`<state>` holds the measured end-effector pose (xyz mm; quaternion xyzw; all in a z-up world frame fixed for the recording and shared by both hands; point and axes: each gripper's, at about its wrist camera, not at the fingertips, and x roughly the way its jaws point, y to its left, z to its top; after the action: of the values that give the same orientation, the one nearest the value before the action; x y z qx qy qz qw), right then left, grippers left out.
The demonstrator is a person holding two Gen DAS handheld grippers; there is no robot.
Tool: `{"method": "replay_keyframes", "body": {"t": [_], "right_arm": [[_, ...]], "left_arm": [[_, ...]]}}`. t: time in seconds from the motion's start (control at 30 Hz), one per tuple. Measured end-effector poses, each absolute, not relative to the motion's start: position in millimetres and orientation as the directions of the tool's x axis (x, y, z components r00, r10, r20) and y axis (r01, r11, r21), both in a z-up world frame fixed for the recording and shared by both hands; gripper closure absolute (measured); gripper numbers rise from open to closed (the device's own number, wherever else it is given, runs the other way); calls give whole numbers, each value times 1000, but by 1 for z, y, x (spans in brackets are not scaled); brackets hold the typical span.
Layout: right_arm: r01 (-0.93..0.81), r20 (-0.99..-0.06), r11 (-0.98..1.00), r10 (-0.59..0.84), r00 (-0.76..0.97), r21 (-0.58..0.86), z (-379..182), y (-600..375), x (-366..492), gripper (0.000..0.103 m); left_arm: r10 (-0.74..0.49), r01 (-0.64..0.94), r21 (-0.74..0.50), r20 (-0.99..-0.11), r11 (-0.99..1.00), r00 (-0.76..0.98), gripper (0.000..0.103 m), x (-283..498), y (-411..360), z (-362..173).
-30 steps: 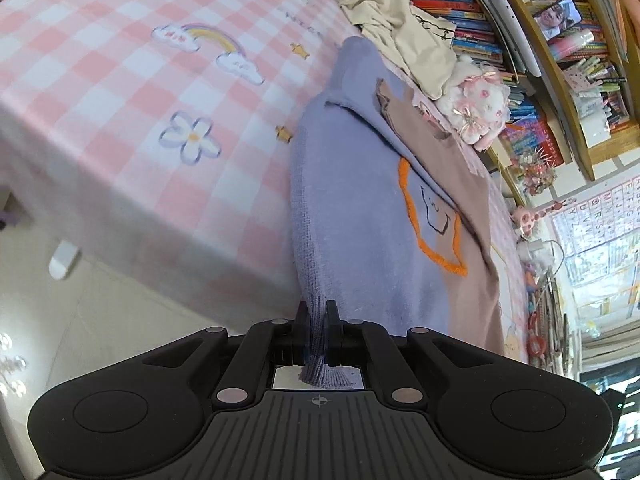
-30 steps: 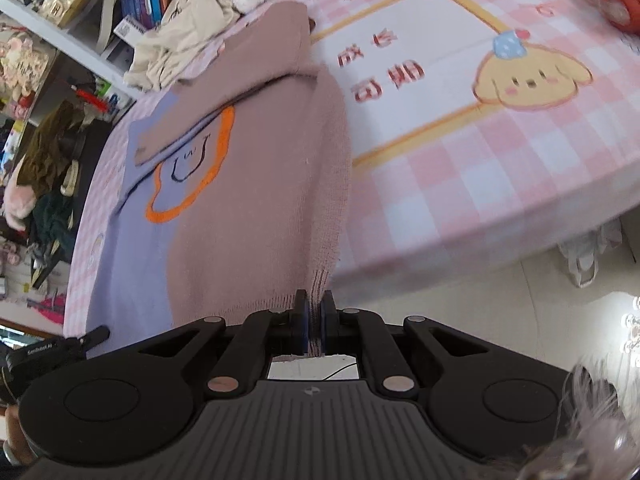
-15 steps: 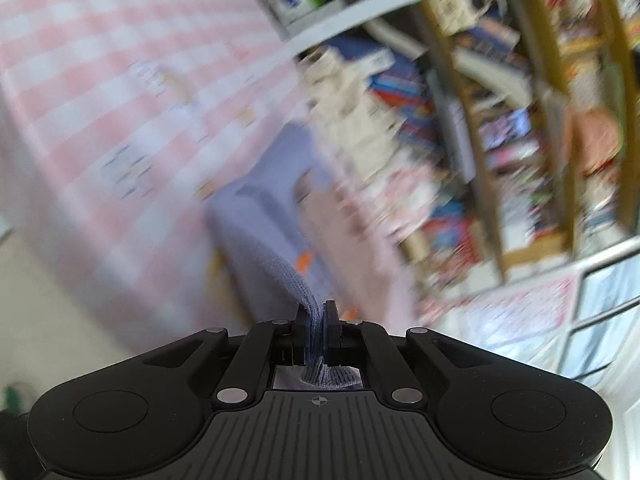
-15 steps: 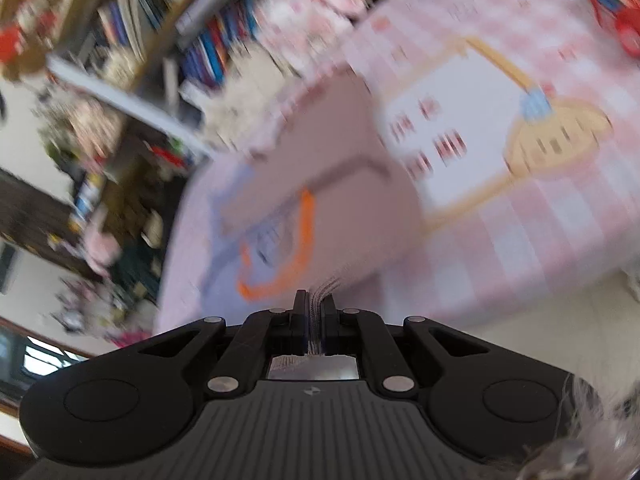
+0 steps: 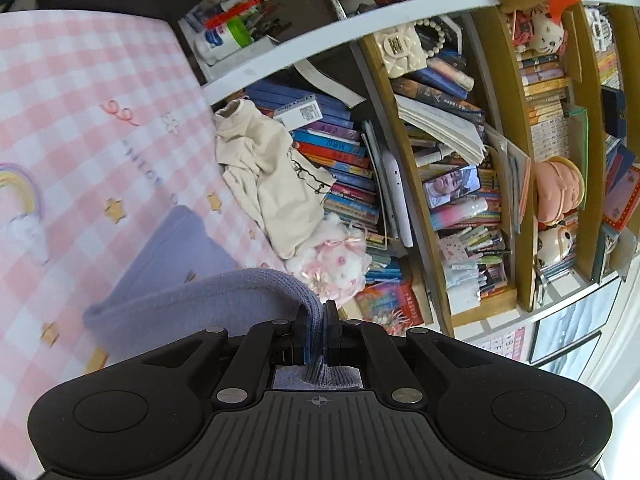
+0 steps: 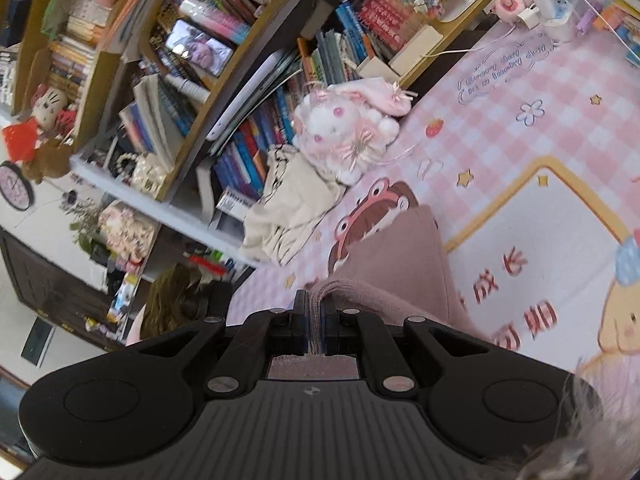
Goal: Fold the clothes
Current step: 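Lift the hem with both grippers and fold it toward the collar, then lower the hem onto the collar and open both grippers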
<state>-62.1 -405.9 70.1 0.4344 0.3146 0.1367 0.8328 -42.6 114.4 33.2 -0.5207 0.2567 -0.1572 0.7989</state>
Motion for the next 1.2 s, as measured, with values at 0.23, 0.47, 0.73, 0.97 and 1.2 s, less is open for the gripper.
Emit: {"method": "replay_keyframes", "body": {"t": [0.23,0.47,0.73,0.97,1.2], "right_arm": [[104,-456,604,466,758,790,56,-403,-4,97],[189,-555,655,413,722,732,25,-392,46,97],[255,-622,668,391,679,699,-7,-384,79,97],[271,-660,702,364,658,658,-9,-381,87,91],[241,-661,808,226,716,538,22,-386,84,66]], "left_arm": [[-536,-59,-900,-309,433,786,99,10,115,21],[-542,-146,-871,-414,468,731,99,58,116,-8],[-539,-249,-831,-522,498,661,89,89,120,-41],[-541,-229,-813,-539,536,645,55,94,132,-39],[-436,-128,-674,-598,727,672,48,88,128,-16]]}}
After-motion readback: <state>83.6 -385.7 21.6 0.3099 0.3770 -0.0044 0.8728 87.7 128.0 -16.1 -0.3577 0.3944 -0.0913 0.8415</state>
